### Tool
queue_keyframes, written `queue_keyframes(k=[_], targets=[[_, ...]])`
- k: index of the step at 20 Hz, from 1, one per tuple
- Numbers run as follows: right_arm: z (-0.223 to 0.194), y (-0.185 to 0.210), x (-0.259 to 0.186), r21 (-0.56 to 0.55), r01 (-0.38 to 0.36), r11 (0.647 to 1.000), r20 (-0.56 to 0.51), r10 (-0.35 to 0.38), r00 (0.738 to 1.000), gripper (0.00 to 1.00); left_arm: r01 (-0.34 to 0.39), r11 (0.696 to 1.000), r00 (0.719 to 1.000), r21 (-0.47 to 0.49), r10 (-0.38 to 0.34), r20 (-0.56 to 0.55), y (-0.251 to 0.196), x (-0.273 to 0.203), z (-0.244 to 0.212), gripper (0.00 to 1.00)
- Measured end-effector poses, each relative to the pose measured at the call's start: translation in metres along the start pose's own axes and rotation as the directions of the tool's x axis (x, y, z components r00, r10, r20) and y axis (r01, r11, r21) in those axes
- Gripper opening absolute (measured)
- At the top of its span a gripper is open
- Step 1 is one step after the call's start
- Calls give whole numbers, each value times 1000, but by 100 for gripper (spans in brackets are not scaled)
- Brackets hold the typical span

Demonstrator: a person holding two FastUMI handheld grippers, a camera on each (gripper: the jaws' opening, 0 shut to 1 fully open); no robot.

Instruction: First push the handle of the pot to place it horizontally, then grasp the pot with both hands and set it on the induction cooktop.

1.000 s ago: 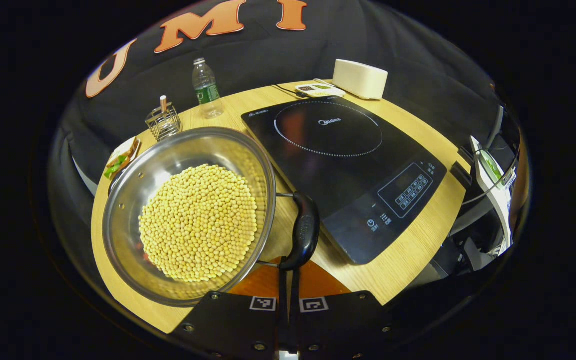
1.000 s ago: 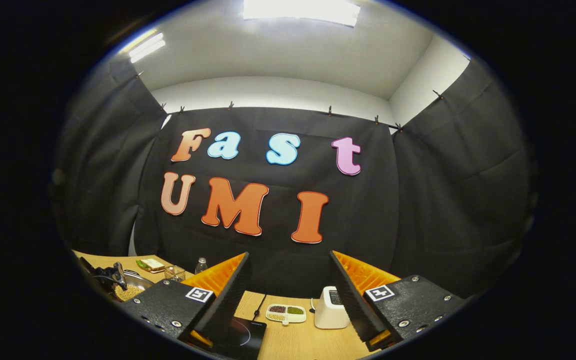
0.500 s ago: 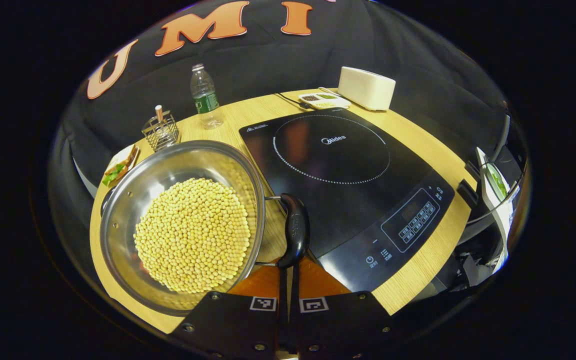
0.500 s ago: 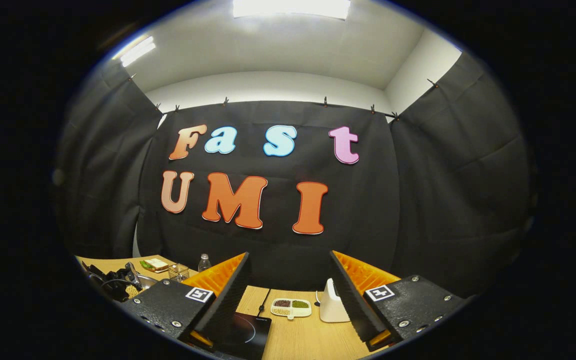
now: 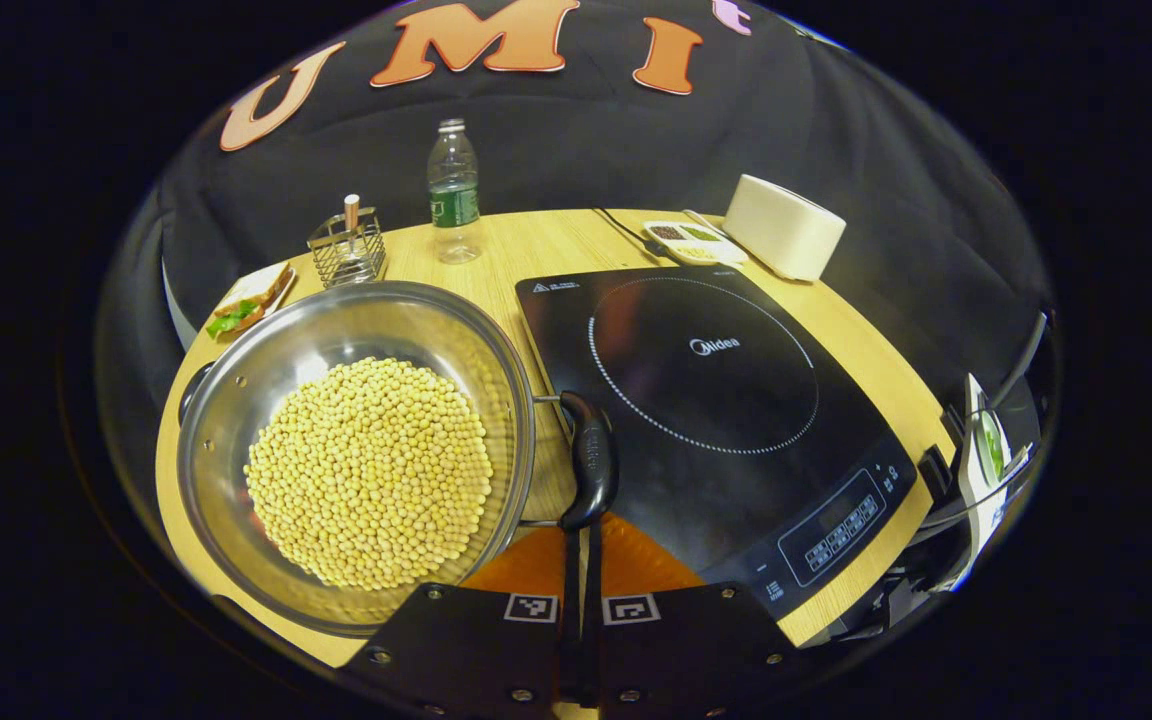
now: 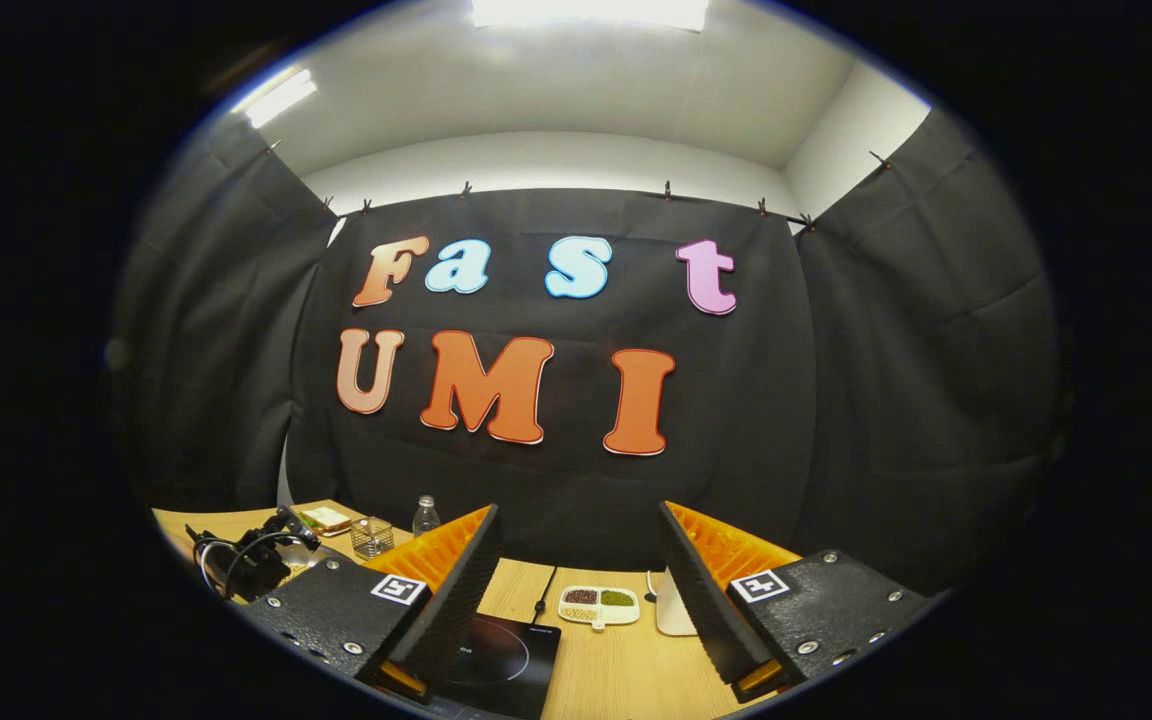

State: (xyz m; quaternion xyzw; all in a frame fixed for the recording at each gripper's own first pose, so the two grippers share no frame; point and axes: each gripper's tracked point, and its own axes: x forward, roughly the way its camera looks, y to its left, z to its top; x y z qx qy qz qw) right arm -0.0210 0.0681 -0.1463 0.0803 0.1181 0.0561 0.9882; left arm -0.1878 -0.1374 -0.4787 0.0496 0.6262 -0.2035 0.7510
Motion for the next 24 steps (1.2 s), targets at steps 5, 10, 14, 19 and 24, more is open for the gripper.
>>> queue_keyframes(k=[5,10,14,19,24], targets=[[-21,26,8,21,-36,999,-59,37,998,95,-31,999,999,-36,33,37,12,18,18,2],[-54,62,21,52,-84,995,-158,91,983,95,-57,998,995,-29,59,76,26,23,37,2],[-81,92,32,65,-119,991,-236,131,963,95,-32,999,992,21,29,120,22,42,52,2],[-110,137,50,148,-169,974,-343,211,915,95,-22,997,986,70,10,167,31,6,54,2],[-149,201,62,231,-230,946,-461,314,830,96,-109,991,966,78,87,245,74,-53,59,2]])
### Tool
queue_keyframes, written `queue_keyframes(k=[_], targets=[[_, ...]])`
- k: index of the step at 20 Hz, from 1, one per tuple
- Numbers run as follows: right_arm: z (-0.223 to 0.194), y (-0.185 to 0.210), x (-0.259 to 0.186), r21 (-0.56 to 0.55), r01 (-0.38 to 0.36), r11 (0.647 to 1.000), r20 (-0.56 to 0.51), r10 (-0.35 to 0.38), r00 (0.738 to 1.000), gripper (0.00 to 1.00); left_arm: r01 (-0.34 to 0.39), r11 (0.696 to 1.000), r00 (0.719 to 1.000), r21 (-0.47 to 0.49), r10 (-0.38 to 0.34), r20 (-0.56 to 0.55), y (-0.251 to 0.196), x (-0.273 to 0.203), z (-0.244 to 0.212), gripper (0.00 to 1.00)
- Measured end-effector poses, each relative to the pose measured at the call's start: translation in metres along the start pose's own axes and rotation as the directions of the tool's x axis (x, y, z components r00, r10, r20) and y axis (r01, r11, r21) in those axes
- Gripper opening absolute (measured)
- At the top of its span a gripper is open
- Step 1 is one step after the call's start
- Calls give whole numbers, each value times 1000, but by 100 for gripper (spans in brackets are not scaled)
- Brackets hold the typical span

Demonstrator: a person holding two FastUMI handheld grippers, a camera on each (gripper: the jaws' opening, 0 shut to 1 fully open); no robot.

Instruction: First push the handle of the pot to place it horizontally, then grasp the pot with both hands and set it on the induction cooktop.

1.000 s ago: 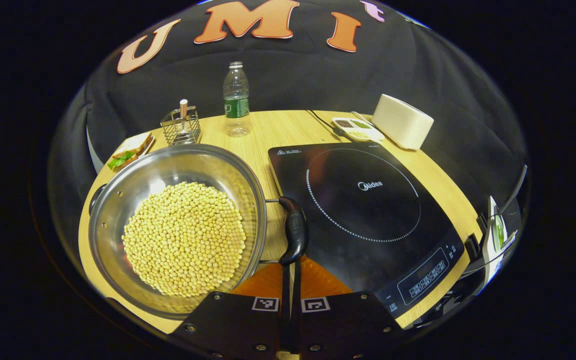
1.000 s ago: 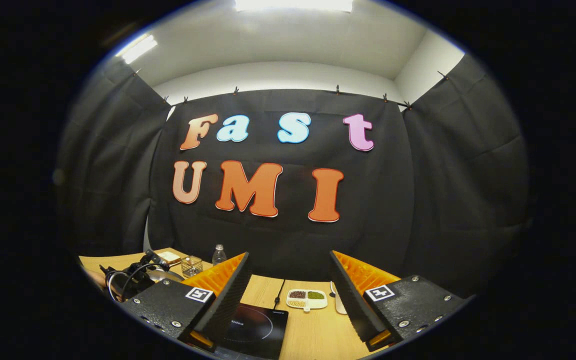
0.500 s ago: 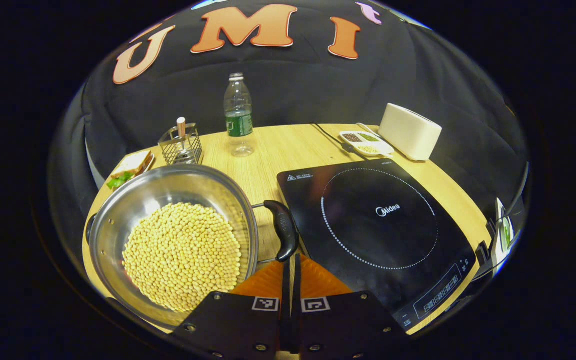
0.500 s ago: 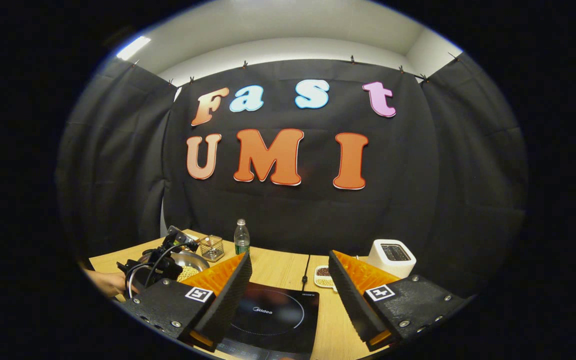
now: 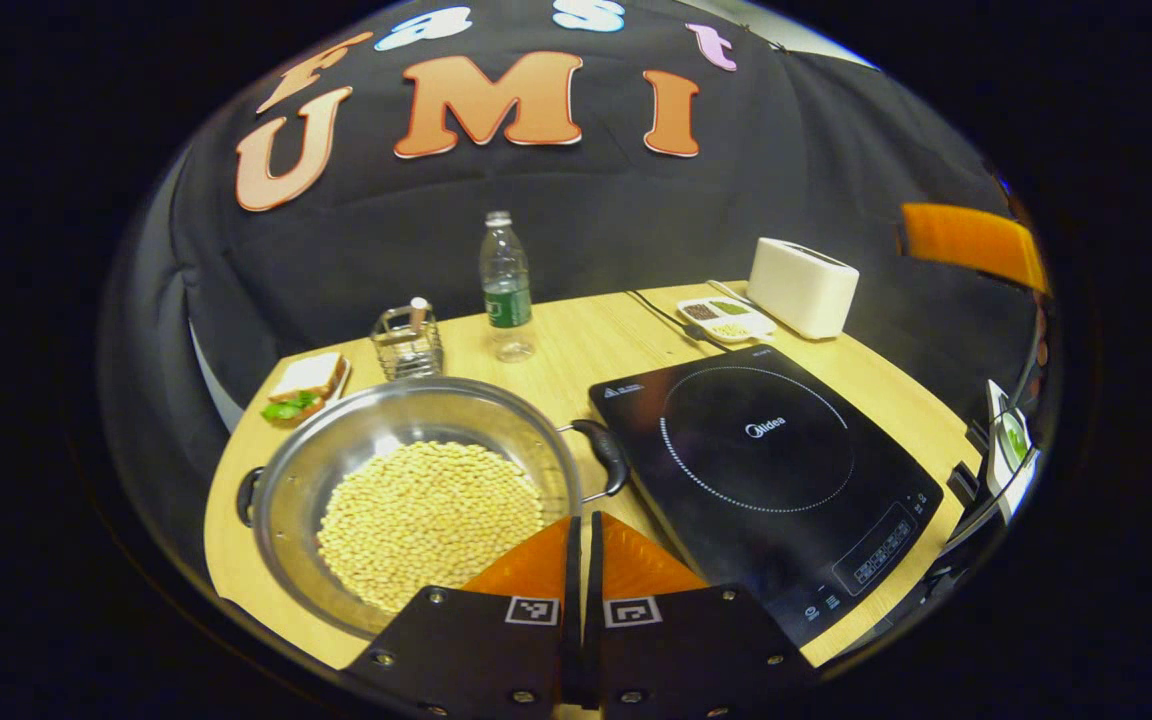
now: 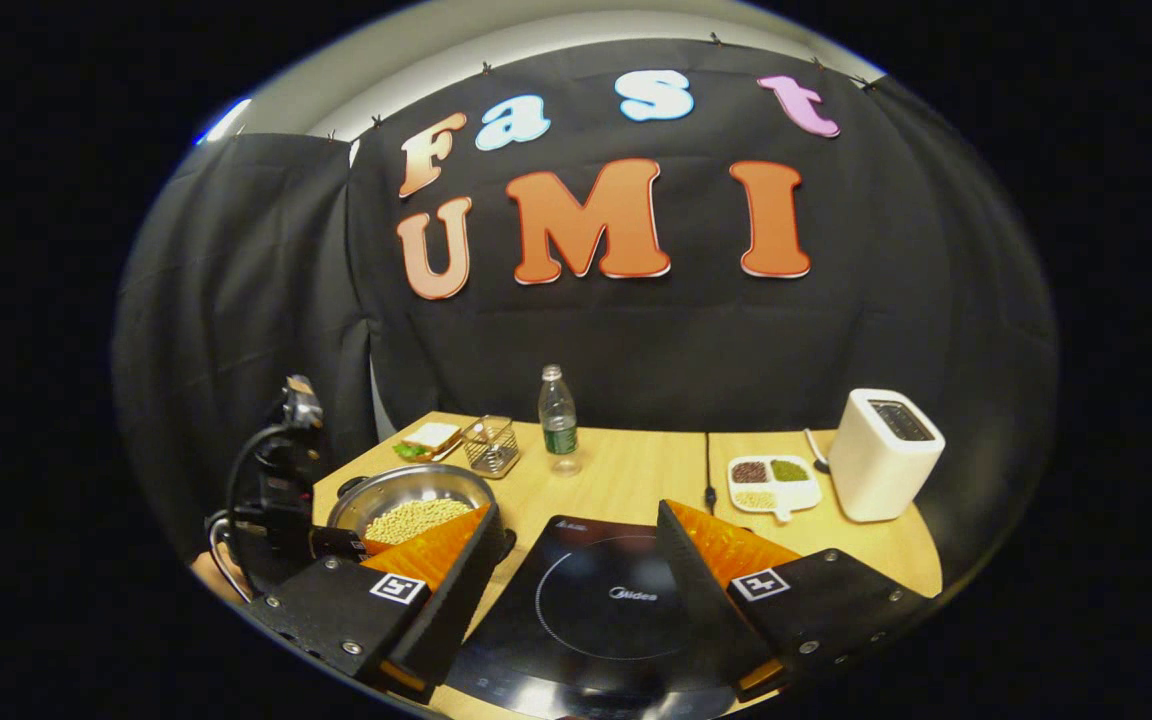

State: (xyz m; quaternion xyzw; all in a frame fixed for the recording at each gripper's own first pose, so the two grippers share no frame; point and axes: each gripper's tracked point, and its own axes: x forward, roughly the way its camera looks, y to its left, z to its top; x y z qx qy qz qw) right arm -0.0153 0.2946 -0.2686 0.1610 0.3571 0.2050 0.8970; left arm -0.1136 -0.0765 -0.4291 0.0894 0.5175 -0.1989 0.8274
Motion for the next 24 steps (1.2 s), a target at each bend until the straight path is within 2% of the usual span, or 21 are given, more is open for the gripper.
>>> queue_keyframes(k=[4,6,7,9,10,12,13,17,18,19,20,24], targets=[[-18,39,34,-11,-45,999,-89,44,995,95,-72,997,997,-18,72,7,45,-37,3,2],[-23,58,49,-4,-76,997,-135,75,988,95,-128,991,991,-38,130,30,75,-54,13,1],[-25,64,55,-4,-84,996,-153,83,985,95,-180,983,982,-23,180,47,96,-63,17,11],[-29,74,69,-18,-85,996,-179,80,980,95,-284,959,958,13,282,59,132,-78,22,45],[-35,78,72,-21,-85,996,-197,80,977,95,-303,953,952,22,302,59,143,-86,23,51],[-45,88,85,-15,-94,995,-246,87,965,95,-330,944,942,25,328,68,156,-98,29,69],[-51,92,91,-11,-96,995,-270,90,959,95,-357,934,933,29,354,69,170,-102,31,82],[-74,94,113,13,-73,997,-371,72,926,95,-410,912,910,16,407,81,208,-104,36,85],[-81,94,118,29,-64,998,-397,70,915,95,-407,914,911,-1,406,72,216,-97,32,84],[-88,95,122,43,-54,998,-420,67,905,95,-397,917,916,-24,398,57,223,-91,30,89],[-92,94,128,53,-45,998,-438,64,897,95,-388,921,920,-47,389,38,229,-83,25,85],[-108,85,153,59,-2,998,-507,31,861,92,-361,930,932,-73,361,-20,254,-48,14,85]])
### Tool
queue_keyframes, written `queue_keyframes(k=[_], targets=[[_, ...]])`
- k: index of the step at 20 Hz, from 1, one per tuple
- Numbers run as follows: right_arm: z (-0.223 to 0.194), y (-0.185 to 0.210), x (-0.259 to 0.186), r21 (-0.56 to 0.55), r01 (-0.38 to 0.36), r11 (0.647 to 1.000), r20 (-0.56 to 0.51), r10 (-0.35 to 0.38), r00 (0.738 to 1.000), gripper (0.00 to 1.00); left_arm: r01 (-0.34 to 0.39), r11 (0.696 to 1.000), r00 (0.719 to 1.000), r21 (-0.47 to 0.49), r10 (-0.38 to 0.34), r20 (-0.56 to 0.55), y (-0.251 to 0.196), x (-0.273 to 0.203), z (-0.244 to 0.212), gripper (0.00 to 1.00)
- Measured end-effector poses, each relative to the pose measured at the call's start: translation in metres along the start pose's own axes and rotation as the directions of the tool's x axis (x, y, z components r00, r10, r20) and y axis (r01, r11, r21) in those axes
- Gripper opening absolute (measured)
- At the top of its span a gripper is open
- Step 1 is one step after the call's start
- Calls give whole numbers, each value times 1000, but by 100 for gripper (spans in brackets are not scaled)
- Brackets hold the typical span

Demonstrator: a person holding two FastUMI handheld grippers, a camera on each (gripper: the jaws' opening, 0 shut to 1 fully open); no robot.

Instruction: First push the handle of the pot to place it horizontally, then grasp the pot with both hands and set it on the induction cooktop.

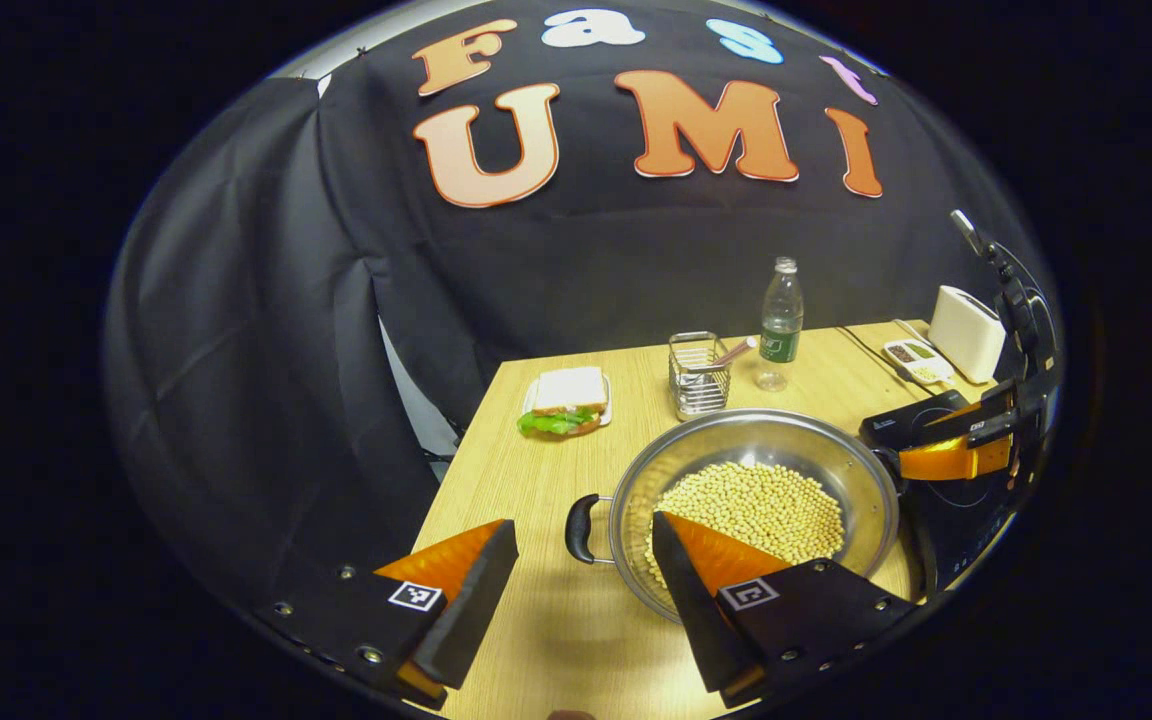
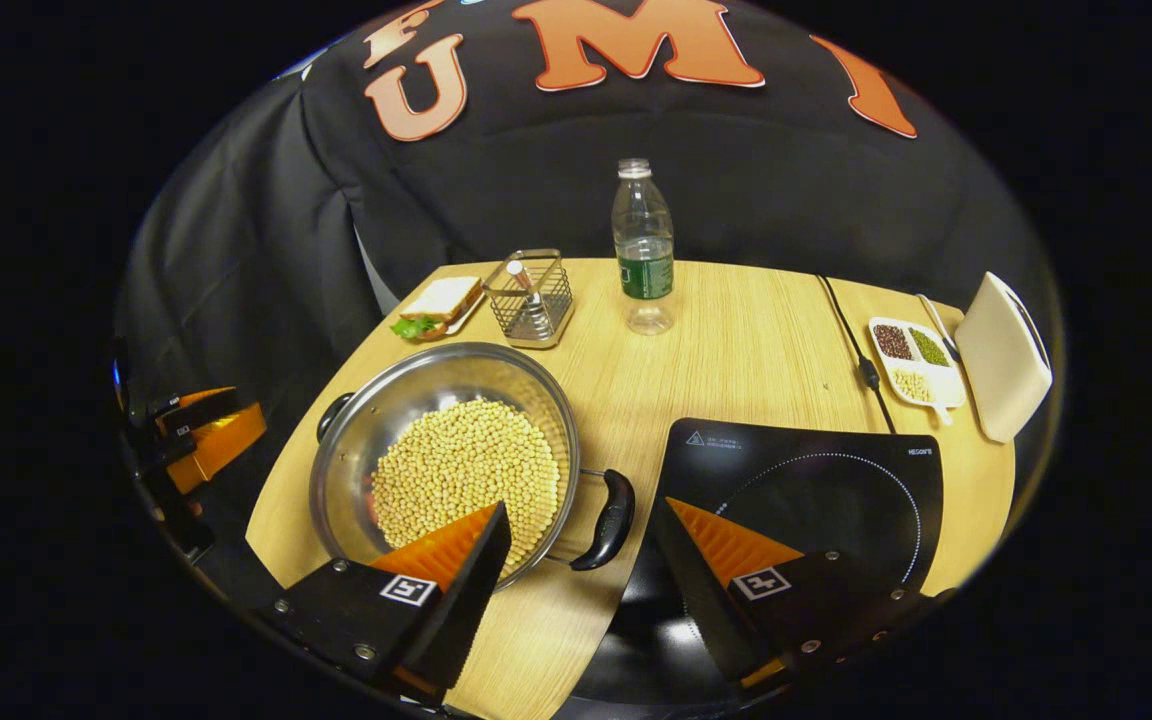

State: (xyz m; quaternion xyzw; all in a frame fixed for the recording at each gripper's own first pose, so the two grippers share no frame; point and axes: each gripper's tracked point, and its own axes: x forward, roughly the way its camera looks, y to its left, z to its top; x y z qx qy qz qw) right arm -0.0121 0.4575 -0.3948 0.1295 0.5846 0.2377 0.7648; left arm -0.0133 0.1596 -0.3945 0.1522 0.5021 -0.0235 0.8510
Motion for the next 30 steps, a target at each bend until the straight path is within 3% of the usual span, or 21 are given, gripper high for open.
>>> queue_keyframes(k=[10,15,17,19,22,27,28,29,30], targets=[[-19,6,42,56,11,998,-141,-3,990,87,148,989,980,-12,-148,-131,-31,77,-34,85],[-20,0,52,31,69,997,-166,-63,984,72,141,990,978,6,-139,-153,-28,90,-41,87],[-21,0,56,12,79,997,-172,-76,982,67,106,994,984,18,-103,-148,-19,93,-40,88],[-20,0,60,-8,96,995,-162,-96,982,68,76,997,984,11,-73,-161,-9,94,-47,85],[-18,2,64,-30,115,993,-147,-118,982,69,108,993,981,-48,-114,-156,-17,101,-57,84],[-18,-1,67,-48,139,989,-133,-145,981,69,93,989,979,-112,-111,-173,-14,111,-75,83],[-19,-2,68,-45,144,989,-132,-149,980,64,83,989,980,-125,-103,-170,-11,114,-78,86],[-18,-1,68,-41,147,988,-131,-152,980,68,77,987,981,-140,-100,-164,-8,115,-79,73],[-18,-1,68,-35,149,988,-130,-152,980,66,80,985,983,-150,-103,-152,-8,116,-78,68]])
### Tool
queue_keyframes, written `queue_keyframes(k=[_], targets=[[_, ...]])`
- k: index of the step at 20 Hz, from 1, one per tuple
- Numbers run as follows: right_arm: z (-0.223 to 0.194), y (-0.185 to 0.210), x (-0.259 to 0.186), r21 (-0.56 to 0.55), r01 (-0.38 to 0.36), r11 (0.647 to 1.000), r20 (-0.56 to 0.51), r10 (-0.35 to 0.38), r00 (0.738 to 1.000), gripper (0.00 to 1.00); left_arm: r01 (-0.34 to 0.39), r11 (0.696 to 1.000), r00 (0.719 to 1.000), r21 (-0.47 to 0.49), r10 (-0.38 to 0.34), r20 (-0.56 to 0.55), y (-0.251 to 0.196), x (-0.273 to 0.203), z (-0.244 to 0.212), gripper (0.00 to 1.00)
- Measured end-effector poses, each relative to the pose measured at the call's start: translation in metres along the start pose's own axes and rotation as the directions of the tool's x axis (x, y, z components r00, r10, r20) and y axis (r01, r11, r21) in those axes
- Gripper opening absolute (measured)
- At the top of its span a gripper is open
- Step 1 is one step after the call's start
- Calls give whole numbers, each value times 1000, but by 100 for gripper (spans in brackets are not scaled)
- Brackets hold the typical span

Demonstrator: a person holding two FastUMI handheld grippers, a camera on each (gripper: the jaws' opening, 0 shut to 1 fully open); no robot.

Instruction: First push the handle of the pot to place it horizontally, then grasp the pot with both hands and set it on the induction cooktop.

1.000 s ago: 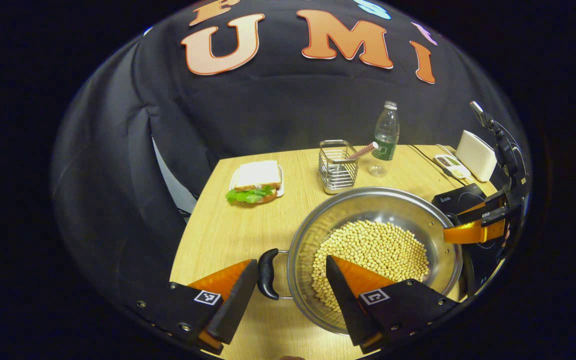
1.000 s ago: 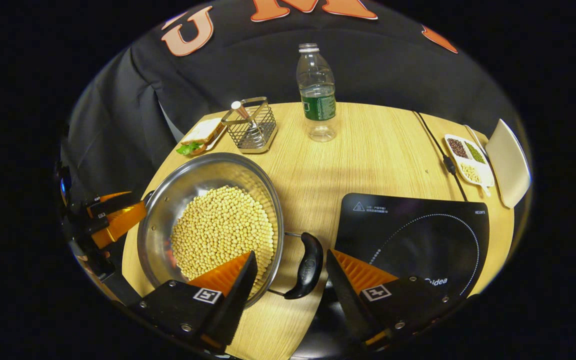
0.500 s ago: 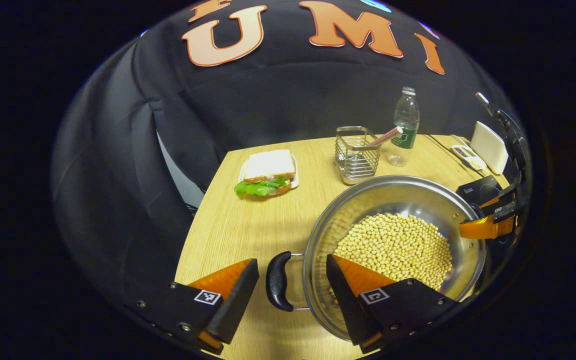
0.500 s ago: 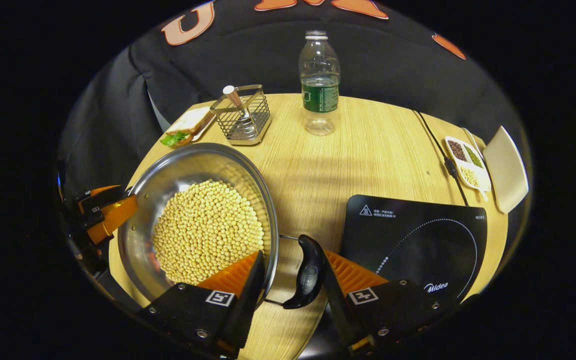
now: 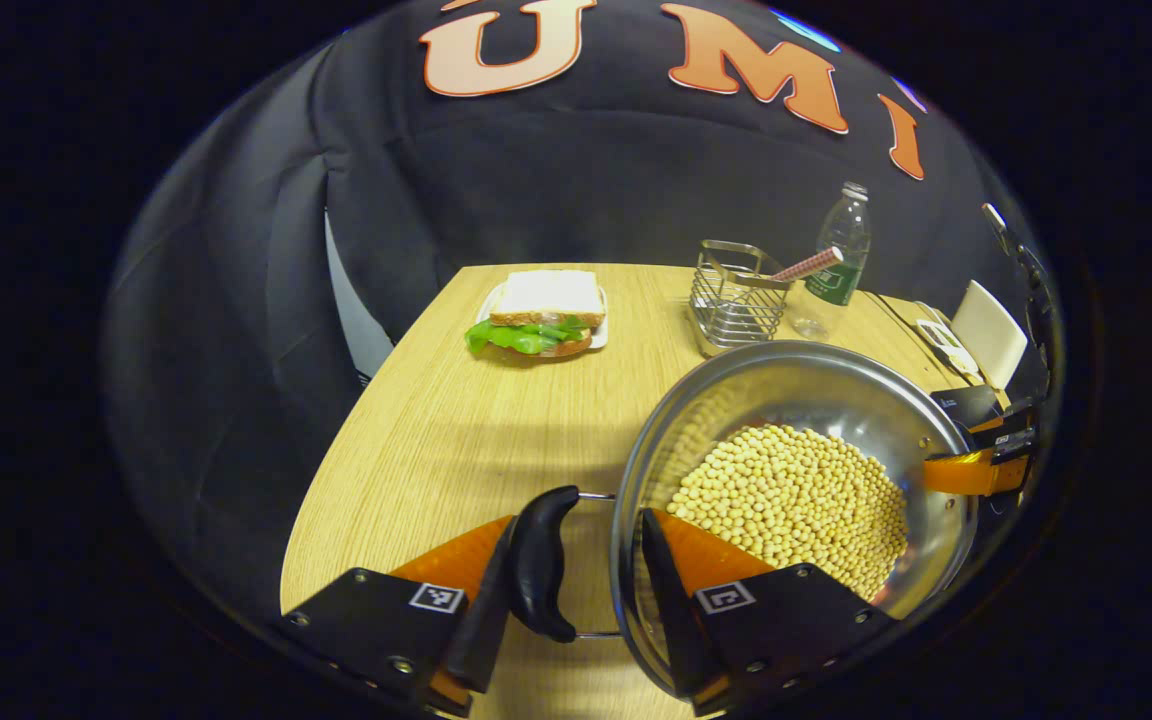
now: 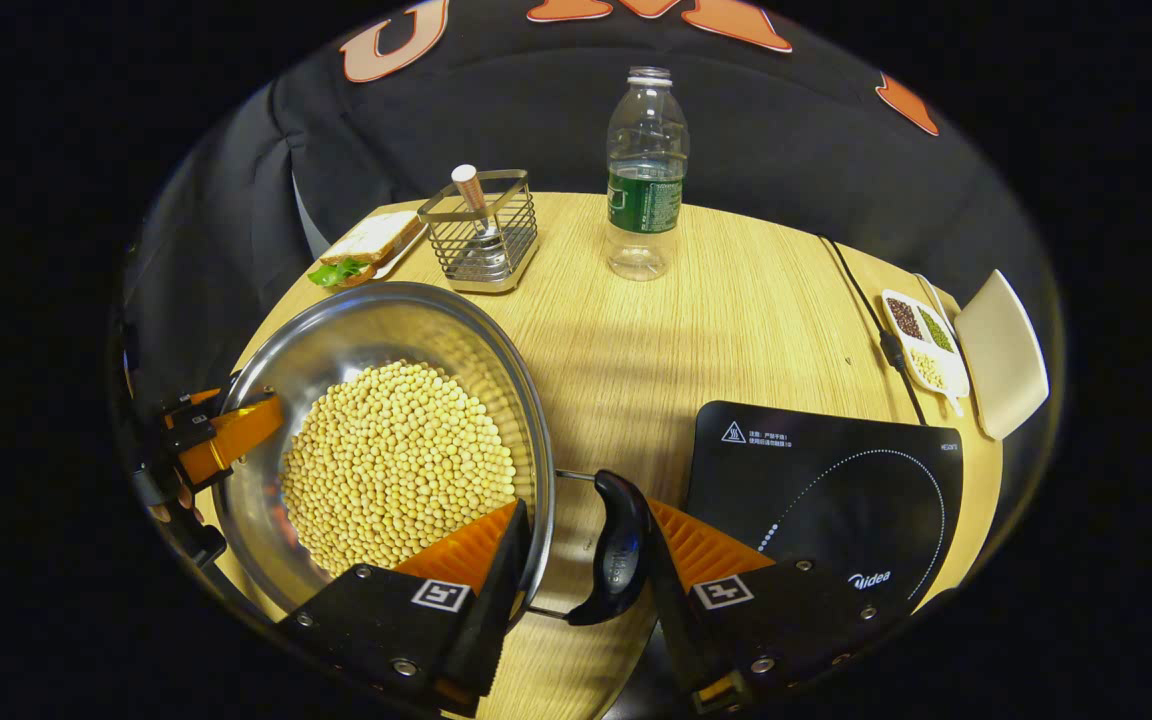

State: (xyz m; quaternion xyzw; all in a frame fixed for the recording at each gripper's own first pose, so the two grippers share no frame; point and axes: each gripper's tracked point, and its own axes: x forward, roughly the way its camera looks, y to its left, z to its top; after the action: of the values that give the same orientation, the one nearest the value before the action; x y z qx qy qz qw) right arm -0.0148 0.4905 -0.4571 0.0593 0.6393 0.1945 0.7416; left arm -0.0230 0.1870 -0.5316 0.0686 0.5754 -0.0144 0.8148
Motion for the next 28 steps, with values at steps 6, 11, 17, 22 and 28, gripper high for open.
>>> queue_keyframes(k=[6,11,17,22,28], targets=[[5,1,2,-6,-11,1000,54,11,998,54,-25,998,999,-49,26,32,5,-12,-1,59],[12,-3,-27,-55,25,998,139,-18,990,49,-35,995,997,-94,41,65,1,-33,1,59],[12,-17,-67,-42,6,999,199,2,980,49,-60,995,989,-76,69,131,-22,-77,28,59],[7,-49,-108,-15,1,1000,245,3,970,49,-65,997,982,-41,72,173,-60,-114,50,59],[-6,-101,-142,28,22,999,272,-29,962,46,-46,999,977,8,44,207,-115,-133,61,59]])
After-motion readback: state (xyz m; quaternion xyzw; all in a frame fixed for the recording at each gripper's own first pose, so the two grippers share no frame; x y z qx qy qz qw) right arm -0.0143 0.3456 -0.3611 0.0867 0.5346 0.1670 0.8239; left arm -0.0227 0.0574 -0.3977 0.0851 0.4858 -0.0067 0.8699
